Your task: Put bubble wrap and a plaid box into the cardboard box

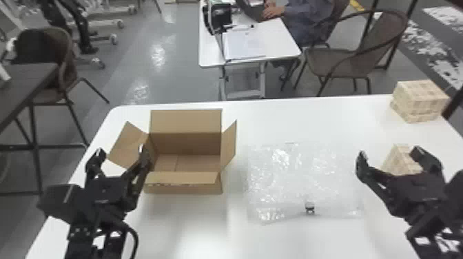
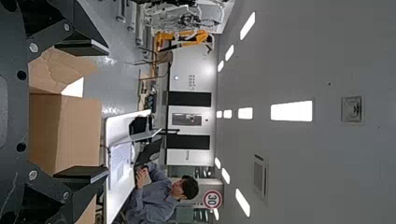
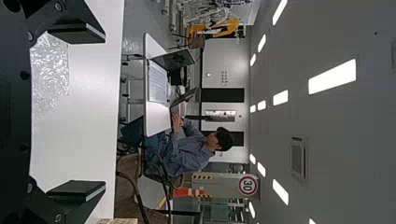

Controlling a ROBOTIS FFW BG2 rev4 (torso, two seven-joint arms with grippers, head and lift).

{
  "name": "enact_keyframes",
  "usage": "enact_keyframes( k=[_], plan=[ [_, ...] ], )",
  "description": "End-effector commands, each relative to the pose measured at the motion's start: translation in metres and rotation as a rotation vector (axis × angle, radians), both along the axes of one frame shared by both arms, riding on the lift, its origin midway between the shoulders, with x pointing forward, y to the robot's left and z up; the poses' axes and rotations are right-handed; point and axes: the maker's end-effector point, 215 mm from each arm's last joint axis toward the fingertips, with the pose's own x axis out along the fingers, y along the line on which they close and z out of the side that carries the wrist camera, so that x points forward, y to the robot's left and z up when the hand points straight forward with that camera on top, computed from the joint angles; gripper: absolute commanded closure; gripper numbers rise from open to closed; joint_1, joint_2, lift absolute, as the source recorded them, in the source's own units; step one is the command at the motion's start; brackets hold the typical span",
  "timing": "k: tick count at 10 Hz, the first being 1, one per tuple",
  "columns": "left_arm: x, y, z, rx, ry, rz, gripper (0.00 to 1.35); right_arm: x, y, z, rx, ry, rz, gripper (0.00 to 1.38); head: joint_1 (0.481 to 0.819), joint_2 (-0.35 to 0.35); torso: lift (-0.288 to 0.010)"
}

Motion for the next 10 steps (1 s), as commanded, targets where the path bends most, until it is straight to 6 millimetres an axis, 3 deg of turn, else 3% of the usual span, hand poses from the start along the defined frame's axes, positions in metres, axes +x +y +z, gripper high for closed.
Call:
enact_keyframes(
  k=[1, 8, 10],
  plan=[
    [0.003, -0.002, -0.003, -0.01, 0.011, -0.005, 0.37, 0.0, 0.0, 0.0, 0.001, 0.0, 0.0, 0.18, 0.695, 0.11, -0.108],
    [0.007, -0.005, -0.014, -0.033, 0.049, -0.019, 0.36, 0.0, 0.0, 0.001, 0.001, -0.002, 0.0, 0.18, 0.695, 0.104, -0.108],
    [0.01, 0.006, -0.011, -0.062, 0.057, -0.006, 0.37, 0.0, 0.0, 0.001, 0.003, -0.002, 0.0, 0.18, 0.695, 0.103, -0.108]
  ],
)
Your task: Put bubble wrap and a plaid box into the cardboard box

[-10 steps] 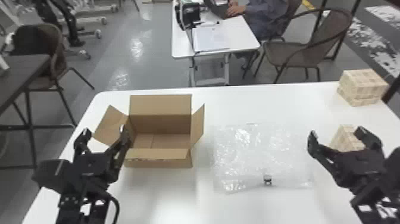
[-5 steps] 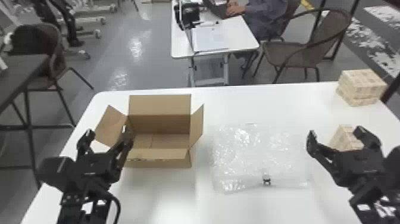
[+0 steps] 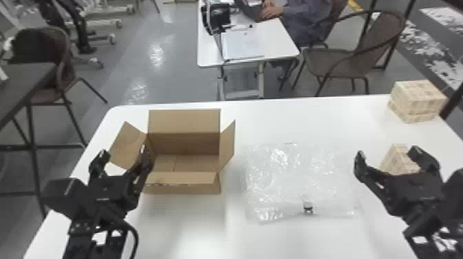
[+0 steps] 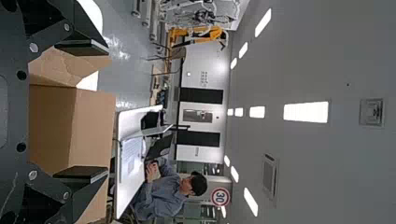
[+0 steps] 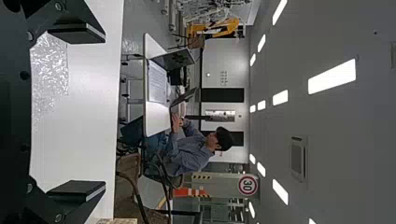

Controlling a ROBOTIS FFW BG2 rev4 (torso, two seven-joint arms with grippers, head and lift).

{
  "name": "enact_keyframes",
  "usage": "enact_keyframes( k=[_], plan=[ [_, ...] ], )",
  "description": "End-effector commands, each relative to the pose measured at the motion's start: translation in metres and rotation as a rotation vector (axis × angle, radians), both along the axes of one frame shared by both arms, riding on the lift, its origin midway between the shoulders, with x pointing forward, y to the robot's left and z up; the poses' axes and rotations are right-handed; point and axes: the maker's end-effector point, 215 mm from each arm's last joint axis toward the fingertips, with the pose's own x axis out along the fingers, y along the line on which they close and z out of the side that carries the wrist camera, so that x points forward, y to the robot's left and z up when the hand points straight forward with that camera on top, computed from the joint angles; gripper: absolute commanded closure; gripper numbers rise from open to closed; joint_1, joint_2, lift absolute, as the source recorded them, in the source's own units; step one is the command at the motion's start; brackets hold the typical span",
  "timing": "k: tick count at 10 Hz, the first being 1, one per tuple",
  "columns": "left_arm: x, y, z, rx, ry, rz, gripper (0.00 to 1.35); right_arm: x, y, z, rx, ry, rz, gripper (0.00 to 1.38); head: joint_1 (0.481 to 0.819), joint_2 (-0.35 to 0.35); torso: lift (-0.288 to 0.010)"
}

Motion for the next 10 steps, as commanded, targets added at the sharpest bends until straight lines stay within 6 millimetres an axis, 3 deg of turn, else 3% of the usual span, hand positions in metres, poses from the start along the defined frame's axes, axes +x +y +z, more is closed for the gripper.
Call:
enact_keyframes(
  k=[1, 3, 5, 7, 10],
  plan=[
    [0.003, 0.015, 0.005, -0.027, 0.026, 0.017, 0.37, 0.0, 0.0, 0.0, 0.001, 0.0, 0.0, 0.18, 0.695, 0.108, -0.108],
    [0.016, 0.04, 0.011, -0.088, 0.098, -0.003, 0.37, 0.0, 0.0, 0.001, 0.002, -0.001, 0.0, 0.18, 0.695, 0.126, -0.108],
    [0.027, 0.062, -0.002, -0.161, 0.199, -0.049, 0.36, 0.0, 0.001, 0.0, 0.003, 0.0, 0.001, 0.18, 0.695, 0.15, -0.108],
    [0.024, 0.095, -0.002, -0.173, 0.21, -0.005, 0.36, 0.002, 0.005, 0.001, 0.007, -0.003, 0.008, 0.18, 0.695, 0.184, -0.108],
    [0.027, 0.105, -0.032, -0.316, 0.199, -0.056, 0.36, 0.003, 0.01, 0.001, 0.01, -0.003, 0.019, 0.18, 0.695, 0.225, -0.108]
  ],
)
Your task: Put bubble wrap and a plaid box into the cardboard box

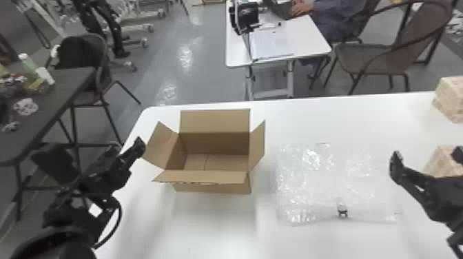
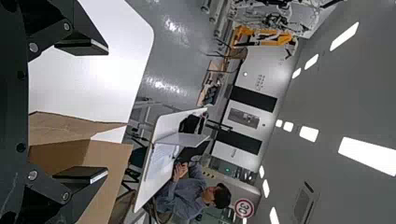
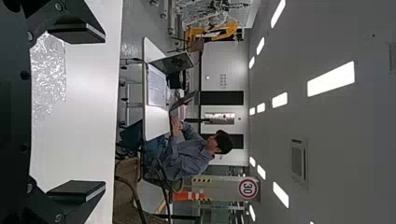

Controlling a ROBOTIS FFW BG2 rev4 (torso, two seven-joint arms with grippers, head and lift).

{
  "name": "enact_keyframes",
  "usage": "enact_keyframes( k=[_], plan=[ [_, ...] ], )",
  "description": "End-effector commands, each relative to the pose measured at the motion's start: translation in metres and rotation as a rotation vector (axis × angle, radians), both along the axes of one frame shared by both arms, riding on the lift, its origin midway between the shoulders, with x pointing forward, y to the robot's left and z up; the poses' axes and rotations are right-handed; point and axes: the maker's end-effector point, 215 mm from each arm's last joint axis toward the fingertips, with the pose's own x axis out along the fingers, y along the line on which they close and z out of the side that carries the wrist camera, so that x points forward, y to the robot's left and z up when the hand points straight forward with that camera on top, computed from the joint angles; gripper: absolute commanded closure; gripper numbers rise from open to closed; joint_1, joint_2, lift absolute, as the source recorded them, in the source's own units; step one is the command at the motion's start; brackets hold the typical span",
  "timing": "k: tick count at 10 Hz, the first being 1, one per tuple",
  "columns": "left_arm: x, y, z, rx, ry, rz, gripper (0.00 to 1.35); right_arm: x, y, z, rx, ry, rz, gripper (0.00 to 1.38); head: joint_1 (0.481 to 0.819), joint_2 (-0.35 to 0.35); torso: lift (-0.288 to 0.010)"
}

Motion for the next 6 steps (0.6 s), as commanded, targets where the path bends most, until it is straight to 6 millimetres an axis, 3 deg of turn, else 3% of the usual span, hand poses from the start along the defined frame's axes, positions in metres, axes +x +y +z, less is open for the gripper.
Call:
enact_keyframes(
  k=[1, 6],
  plan=[
    [0.003, -0.004, -0.021, -0.103, -0.011, -0.013, 0.36, 0.001, 0.003, 0.001, 0.002, -0.002, 0.007, 0.18, 0.695, 0.23, -0.108],
    [0.001, -0.006, -0.053, -0.154, 0.033, -0.021, 0.36, 0.003, 0.01, 0.004, 0.004, -0.009, 0.027, 0.18, 0.695, 0.227, -0.108]
  ],
)
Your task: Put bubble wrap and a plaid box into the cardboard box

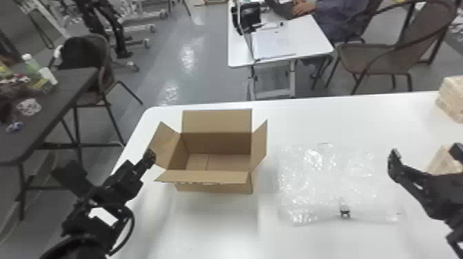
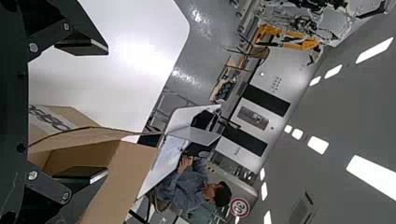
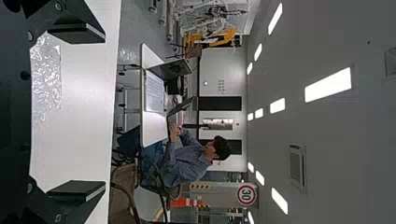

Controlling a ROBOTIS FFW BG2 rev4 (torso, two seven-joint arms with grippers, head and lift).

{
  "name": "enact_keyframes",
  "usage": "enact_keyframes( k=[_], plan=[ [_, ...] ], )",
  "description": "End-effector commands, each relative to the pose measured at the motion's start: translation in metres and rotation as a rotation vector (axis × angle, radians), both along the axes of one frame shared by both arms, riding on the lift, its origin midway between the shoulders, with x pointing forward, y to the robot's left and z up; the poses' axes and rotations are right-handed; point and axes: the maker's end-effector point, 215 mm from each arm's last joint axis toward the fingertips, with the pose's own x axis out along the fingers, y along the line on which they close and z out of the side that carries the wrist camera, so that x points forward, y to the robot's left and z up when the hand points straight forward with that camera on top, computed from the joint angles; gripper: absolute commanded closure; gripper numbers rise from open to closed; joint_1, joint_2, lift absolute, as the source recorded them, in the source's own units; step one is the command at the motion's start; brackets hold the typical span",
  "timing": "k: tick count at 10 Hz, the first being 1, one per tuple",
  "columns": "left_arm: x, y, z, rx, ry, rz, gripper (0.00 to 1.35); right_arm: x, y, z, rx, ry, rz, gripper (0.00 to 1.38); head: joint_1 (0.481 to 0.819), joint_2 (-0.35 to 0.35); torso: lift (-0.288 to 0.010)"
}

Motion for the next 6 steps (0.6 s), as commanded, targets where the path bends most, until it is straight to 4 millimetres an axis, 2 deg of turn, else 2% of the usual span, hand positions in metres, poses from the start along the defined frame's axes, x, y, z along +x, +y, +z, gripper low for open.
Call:
enact_keyframes(
  k=[1, 5, 6],
  plan=[
    [0.0, -0.003, -0.006, -0.017, 0.003, -0.007, 0.36, 0.0, 0.001, -0.001, 0.002, 0.001, 0.002, 0.18, 0.695, 0.23, -0.108],
    [0.022, -0.019, -0.003, -0.016, -0.025, -0.05, 0.36, 0.001, 0.005, 0.0, 0.004, -0.001, 0.014, 0.18, 0.695, 0.216, -0.108],
    [0.025, -0.02, -0.004, -0.013, -0.023, -0.059, 0.42, 0.002, 0.005, 0.0, 0.004, -0.001, 0.015, 0.18, 0.695, 0.211, -0.108]
  ],
)
